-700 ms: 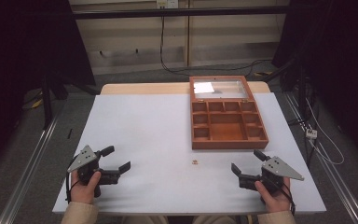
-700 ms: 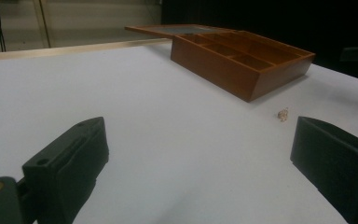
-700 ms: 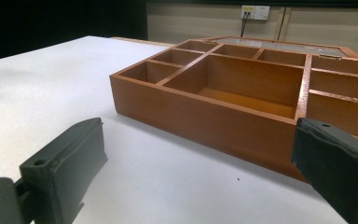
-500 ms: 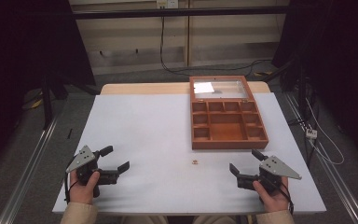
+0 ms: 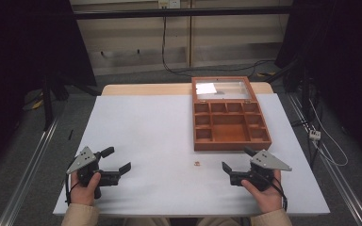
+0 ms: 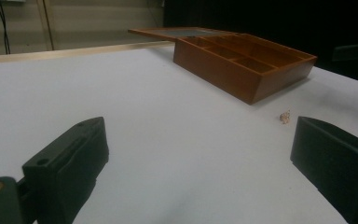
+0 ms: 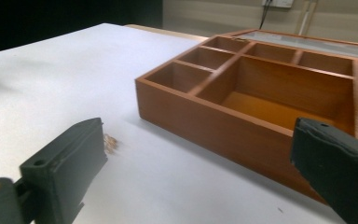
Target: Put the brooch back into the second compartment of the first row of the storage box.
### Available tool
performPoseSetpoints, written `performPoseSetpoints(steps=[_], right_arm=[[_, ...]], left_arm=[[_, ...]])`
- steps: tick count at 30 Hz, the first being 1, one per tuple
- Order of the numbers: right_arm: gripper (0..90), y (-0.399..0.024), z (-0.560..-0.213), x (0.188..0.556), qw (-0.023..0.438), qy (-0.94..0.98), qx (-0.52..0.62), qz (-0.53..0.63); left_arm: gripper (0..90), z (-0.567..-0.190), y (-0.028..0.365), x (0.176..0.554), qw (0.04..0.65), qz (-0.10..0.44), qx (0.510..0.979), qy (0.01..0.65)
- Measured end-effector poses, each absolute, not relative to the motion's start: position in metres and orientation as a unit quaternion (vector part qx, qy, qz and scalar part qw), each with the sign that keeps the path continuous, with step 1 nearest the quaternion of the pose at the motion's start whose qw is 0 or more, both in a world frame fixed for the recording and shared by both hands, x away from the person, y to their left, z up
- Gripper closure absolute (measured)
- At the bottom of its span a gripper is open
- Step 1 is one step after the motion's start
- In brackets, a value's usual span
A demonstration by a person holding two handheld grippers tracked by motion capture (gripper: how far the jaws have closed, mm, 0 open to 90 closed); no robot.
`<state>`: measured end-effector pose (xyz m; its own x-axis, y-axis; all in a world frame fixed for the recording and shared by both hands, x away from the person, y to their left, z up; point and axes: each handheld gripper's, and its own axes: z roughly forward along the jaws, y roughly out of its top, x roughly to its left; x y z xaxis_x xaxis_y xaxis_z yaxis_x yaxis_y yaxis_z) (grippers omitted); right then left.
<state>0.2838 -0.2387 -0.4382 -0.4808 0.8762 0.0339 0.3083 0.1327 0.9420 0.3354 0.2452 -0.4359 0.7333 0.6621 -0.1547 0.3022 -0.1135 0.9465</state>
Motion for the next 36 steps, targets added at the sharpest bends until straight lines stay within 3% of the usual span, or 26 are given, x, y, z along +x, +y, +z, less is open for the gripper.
performPoseSetpoints(steps=[12, 25, 26, 27, 28, 36], right_arm=[[9.3, -0.196, -0.441, 0.306, 0.225, 0.738, 0.402, 0.494], [42.6, -0.169, -0.451, 0.322, 0.159, 0.783, 0.380, 0.466], [50.1, -0.167, -0.453, 0.324, 0.149, 0.791, 0.375, 0.460], [50.1, -0.167, -0.453, 0.324, 0.149, 0.791, 0.375, 0.460], [55.7, -0.165, -0.455, 0.326, 0.145, 0.796, 0.377, 0.451], [66.3, -0.161, -0.458, 0.333, 0.140, 0.811, 0.376, 0.425]], left_arm=[[3.8, -0.436, 0.245, 0.336, 0.579, 0.154, 0.729, 0.331], [3.9, -0.437, 0.244, 0.336, 0.579, 0.151, 0.730, 0.332], [3.9, -0.437, 0.244, 0.336, 0.578, 0.150, 0.730, 0.332], [3.9, -0.437, 0.244, 0.336, 0.578, 0.150, 0.730, 0.331], [3.9, -0.437, 0.244, 0.336, 0.579, 0.150, 0.730, 0.331], [3.9, -0.437, 0.244, 0.336, 0.577, 0.149, 0.731, 0.332]])
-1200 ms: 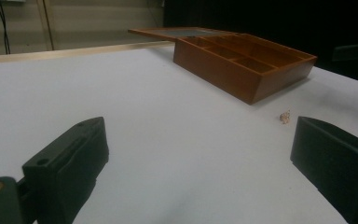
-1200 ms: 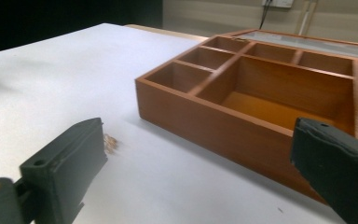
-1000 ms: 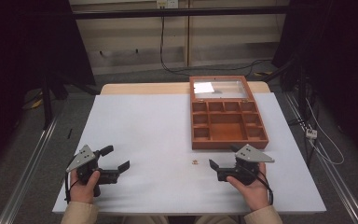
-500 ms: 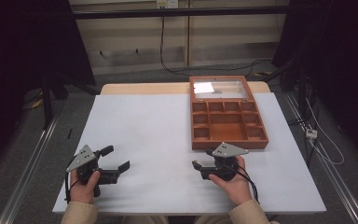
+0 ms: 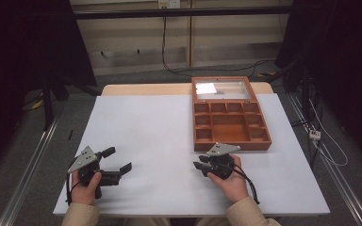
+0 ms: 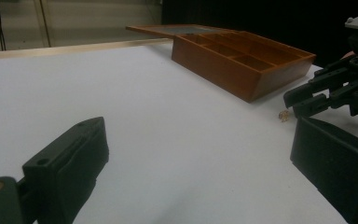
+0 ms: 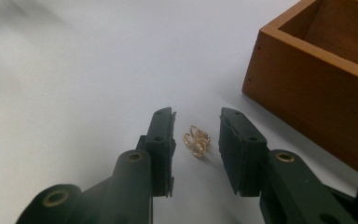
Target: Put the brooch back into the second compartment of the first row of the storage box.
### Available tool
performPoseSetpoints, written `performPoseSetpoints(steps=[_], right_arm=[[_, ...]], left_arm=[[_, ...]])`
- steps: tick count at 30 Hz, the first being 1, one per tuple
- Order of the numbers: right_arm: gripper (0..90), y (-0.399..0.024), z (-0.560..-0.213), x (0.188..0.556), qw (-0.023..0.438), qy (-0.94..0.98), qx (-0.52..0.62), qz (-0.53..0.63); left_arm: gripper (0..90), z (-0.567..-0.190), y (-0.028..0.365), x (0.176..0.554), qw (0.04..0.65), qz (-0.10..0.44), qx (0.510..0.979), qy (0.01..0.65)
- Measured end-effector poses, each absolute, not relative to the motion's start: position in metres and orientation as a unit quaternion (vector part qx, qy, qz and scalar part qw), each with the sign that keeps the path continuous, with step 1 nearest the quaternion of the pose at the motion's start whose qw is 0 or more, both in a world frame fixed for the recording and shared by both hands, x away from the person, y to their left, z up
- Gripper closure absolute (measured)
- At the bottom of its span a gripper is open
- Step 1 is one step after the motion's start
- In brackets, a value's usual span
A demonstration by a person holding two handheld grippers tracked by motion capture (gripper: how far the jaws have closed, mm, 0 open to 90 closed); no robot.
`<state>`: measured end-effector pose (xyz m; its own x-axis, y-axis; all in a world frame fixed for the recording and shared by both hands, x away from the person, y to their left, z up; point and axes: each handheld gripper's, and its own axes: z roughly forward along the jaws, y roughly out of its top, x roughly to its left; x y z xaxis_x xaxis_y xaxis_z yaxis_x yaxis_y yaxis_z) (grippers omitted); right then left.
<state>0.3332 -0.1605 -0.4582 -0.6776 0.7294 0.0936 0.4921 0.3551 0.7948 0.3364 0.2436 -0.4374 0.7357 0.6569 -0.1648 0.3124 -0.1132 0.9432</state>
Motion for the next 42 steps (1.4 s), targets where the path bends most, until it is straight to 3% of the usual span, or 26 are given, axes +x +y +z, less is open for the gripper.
performPoseSetpoints(steps=[5, 6, 9, 15, 42], right_arm=[[70.7, -0.158, -0.461, 0.337, 0.137, 0.818, 0.379, 0.410], [76.6, -0.157, -0.463, 0.337, 0.130, 0.822, 0.378, 0.405], [82.8, -0.157, -0.463, 0.339, 0.131, 0.824, 0.387, 0.393], [90.0, -0.158, -0.464, 0.339, 0.113, 0.825, 0.378, 0.404], [90.0, -0.167, -0.447, 0.336, 0.085, 0.809, 0.374, 0.446]], left_arm=[[3.9, -0.437, 0.244, 0.337, 0.577, 0.149, 0.731, 0.332], [3.9, -0.437, 0.244, 0.337, 0.577, 0.148, 0.731, 0.332], [3.9, -0.438, 0.244, 0.336, 0.575, 0.149, 0.732, 0.333], [4.0, -0.437, 0.244, 0.336, 0.575, 0.149, 0.732, 0.334], [4.0, -0.438, 0.244, 0.336, 0.574, 0.149, 0.735, 0.330]])
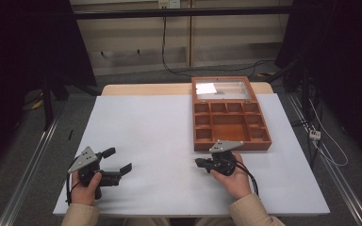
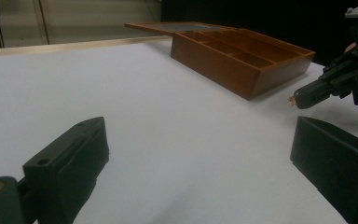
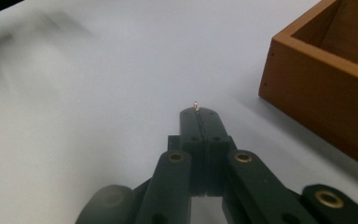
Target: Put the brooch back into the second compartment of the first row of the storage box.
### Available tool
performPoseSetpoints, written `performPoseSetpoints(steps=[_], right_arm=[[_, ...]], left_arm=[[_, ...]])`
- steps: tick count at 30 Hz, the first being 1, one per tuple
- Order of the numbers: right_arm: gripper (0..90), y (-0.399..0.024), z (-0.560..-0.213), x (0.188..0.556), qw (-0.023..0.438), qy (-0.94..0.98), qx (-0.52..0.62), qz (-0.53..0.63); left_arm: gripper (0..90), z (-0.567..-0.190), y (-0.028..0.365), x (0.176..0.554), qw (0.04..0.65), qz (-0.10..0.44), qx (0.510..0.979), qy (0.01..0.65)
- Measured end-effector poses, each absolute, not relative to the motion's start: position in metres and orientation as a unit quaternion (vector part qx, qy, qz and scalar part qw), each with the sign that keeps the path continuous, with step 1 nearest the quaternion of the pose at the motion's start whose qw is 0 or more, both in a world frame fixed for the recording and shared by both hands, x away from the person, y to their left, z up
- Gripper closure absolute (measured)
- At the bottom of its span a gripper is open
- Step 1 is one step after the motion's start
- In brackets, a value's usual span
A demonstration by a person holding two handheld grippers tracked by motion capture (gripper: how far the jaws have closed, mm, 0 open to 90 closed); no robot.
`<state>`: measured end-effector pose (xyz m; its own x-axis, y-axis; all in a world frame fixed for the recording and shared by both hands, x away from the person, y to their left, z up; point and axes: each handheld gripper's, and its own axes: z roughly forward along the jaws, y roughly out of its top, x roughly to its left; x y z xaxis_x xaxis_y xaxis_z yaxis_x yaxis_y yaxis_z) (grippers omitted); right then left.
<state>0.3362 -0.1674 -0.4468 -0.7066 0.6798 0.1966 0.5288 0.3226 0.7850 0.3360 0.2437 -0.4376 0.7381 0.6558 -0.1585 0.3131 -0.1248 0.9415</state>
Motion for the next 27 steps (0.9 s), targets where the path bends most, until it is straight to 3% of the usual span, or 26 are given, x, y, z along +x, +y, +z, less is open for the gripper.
performPoseSetpoints(steps=[27], right_arm=[[90.0, -0.188, -0.415, 0.353, 0.075, 0.799, 0.376, 0.464]], left_arm=[[4.0, -0.438, 0.242, 0.336, 0.577, 0.143, 0.733, 0.329]])
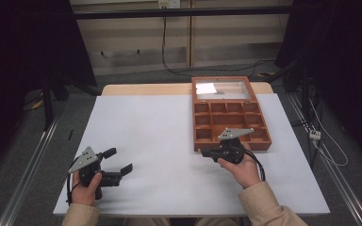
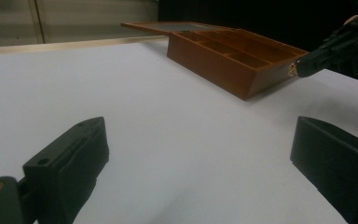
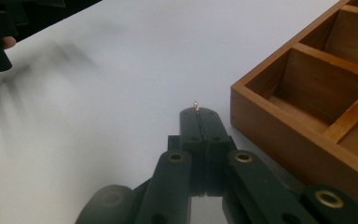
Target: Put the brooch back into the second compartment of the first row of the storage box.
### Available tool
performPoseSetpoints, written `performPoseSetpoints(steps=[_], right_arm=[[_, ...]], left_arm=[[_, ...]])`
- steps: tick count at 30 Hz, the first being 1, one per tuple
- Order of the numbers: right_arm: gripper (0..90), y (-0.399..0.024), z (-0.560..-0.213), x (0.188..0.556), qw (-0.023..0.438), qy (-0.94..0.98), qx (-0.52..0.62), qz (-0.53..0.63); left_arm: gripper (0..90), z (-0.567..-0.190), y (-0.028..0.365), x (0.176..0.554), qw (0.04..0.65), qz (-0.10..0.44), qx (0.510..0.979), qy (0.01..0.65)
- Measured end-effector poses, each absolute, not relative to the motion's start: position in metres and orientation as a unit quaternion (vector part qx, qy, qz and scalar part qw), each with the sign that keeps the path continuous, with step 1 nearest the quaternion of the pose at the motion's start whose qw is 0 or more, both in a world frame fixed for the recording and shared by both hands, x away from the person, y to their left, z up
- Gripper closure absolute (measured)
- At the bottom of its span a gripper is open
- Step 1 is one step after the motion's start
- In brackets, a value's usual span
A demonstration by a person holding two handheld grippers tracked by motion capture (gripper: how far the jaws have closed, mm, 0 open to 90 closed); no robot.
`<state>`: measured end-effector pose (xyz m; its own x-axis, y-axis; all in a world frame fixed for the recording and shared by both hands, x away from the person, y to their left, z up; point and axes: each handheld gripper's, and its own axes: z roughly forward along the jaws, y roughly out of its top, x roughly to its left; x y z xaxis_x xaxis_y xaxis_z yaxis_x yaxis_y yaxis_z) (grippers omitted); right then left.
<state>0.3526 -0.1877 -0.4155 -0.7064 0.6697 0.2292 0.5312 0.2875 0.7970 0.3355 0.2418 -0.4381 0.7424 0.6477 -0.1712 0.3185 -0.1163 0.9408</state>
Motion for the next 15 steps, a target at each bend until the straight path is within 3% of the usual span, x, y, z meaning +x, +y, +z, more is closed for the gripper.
performPoseSetpoints(steps=[15], right_arm=[[90.0, -0.198, -0.395, 0.365, 0.085, 0.797, 0.373, 0.466]], left_arm=[[4.0, -0.438, 0.242, 0.336, 0.578, 0.141, 0.734, 0.329]])
